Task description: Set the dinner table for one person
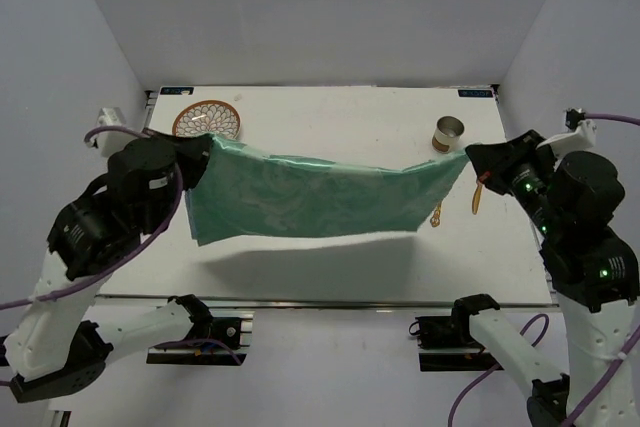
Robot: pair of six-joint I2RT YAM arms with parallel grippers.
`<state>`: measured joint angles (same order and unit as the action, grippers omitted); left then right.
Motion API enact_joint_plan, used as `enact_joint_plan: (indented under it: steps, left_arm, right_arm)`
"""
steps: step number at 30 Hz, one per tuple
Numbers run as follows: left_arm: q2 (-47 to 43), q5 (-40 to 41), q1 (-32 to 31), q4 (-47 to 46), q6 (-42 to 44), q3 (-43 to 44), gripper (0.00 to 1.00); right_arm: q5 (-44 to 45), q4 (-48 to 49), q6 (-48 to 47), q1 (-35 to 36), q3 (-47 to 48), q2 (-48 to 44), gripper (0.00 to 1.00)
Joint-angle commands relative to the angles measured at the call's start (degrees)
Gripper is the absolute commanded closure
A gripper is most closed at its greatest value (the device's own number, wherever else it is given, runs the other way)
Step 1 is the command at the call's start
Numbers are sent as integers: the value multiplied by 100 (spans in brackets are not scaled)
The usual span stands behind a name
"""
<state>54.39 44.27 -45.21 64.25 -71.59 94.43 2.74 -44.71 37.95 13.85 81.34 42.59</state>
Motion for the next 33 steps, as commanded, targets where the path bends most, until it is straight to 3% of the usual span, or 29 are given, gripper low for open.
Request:
enact_joint_plan:
  steps: [1, 6, 11, 16, 19, 22, 23, 25, 26, 30, 32, 33]
  left_arm:
    - [798, -253, 30, -685, 638, -84, 100]
    - [1828, 3, 222, -738, 856, 522, 100]
    - [2900, -94, 627, -1280, 1699, 1990, 100]
    - [3253, -418, 1031, -1924, 2676, 2676, 100]
    - [3131, -568, 1137, -2249, 2844, 2502, 100]
    - [2500, -832, 1278, -2837, 2791, 1328, 100]
    - [2263, -989, 1278, -3265, 2765, 349, 100]
    - [1489, -1061, 1278, -3751, 2590, -737, 100]
    - [1226, -1104, 1278, -4075, 2311, -1847, 100]
    - [82, -1262, 1278, -4552, 1563, -4240, 99]
    - [-393, -1438, 1225, -4597, 1228, -4966, 86]
    - [-516, -1639, 1147, -4510, 1114, -5492, 75]
  right_arm:
    - [-46, 14, 28, -5, 172, 548, 100]
    - [103, 559, 36, -31, 347, 1383, 100]
    - [86, 1034, -165, -92, 821, 2130, 100]
    - [51, 1061, -517, -181, 1760, 2675, 100]
    - [-54, 1008, -789, -268, 2008, 2772, 100]
    - [-195, 1262, -947, -321, 1615, 2476, 100]
    - [-213, 1332, -956, -312, 1108, 2352, 100]
    - [-213, 1604, -939, -330, 456, 1871, 100]
    - [-396, 1736, -904, -330, -348, 1676, 100]
    - [-424, 2159, -597, -312, -2335, 412, 100]
    - [-432, 2072, -491, -304, -2989, -12, 100]
    - [-424, 2002, -447, -312, -3541, -231, 100]
